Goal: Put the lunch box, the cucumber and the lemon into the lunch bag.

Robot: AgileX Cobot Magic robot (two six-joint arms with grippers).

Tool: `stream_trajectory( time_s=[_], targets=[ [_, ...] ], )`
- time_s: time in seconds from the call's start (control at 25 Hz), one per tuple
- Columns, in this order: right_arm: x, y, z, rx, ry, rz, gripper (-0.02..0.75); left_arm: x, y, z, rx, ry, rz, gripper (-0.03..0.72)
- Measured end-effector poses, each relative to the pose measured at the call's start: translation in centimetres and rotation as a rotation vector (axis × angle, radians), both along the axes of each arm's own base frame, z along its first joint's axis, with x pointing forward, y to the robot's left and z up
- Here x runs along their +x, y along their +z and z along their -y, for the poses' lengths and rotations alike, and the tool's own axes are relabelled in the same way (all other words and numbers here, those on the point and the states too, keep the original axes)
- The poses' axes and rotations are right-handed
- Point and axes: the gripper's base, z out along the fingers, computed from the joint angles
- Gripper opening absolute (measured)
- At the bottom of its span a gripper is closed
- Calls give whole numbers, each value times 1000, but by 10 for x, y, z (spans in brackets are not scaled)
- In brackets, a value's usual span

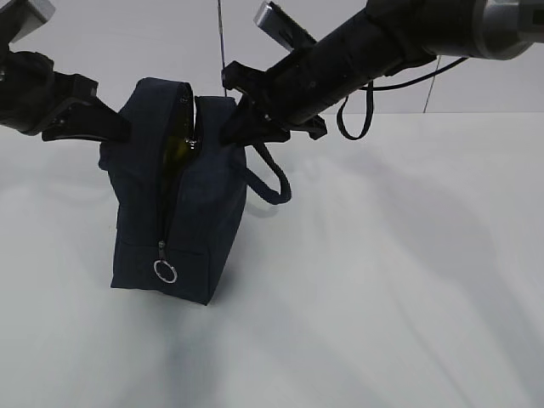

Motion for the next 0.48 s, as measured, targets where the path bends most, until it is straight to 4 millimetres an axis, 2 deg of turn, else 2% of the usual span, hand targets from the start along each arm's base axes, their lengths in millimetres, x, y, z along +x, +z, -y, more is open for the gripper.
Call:
stream_trajectory(
  time_s=[0.24, 0.48],
  targets=[
    [0, 0, 0, -3, 8, 12, 4, 0, 0, 0, -6, 4, 0, 17],
    [-1, 3, 2, -37, 42, 66, 1, -2, 1, 11, -24, -27, 10, 17]
  ],
)
